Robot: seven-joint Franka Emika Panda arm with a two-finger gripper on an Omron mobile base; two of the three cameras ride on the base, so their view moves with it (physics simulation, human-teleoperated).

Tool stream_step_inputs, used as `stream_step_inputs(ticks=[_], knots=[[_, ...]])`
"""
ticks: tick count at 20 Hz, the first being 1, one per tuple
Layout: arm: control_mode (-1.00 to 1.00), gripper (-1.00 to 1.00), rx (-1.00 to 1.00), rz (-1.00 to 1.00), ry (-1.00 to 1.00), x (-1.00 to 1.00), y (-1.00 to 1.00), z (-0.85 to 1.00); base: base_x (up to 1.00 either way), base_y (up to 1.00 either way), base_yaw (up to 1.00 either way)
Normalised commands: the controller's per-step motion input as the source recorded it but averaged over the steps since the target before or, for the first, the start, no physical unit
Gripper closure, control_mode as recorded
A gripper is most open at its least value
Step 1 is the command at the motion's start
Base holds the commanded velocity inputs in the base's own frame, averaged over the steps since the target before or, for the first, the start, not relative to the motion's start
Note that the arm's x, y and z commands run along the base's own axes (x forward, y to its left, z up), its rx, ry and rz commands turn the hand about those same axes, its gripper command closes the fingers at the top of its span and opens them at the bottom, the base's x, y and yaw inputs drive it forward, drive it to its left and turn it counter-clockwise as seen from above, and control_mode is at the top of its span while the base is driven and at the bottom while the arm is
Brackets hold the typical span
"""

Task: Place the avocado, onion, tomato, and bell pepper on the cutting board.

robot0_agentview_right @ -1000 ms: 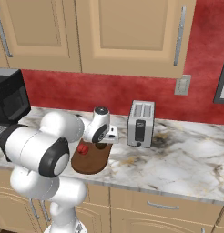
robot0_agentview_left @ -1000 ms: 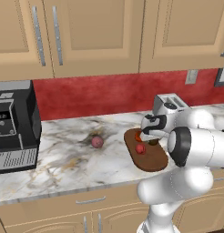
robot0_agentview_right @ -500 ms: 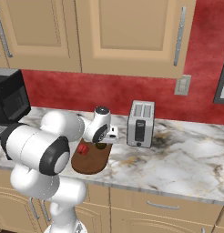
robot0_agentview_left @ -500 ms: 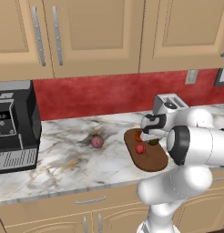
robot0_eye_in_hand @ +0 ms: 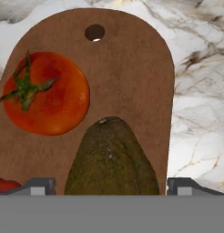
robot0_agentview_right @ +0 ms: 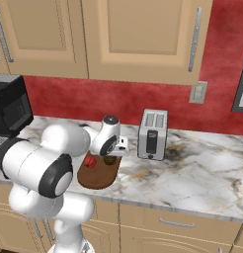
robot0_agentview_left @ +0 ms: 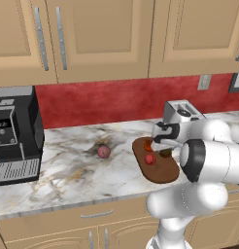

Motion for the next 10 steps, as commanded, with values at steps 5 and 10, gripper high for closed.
stream_step_inputs(ticks=[5, 10], knots=[[-1.0, -1.0, 0.0, 0.01, -0.01, -0.1, 0.0, 0.05, 0.0, 0.0, 0.0], [-1.0, -1.0, 0.0, 0.01, -0.07, -0.04, 0.01, 0.39, 0.0, 0.0, 0.0]])
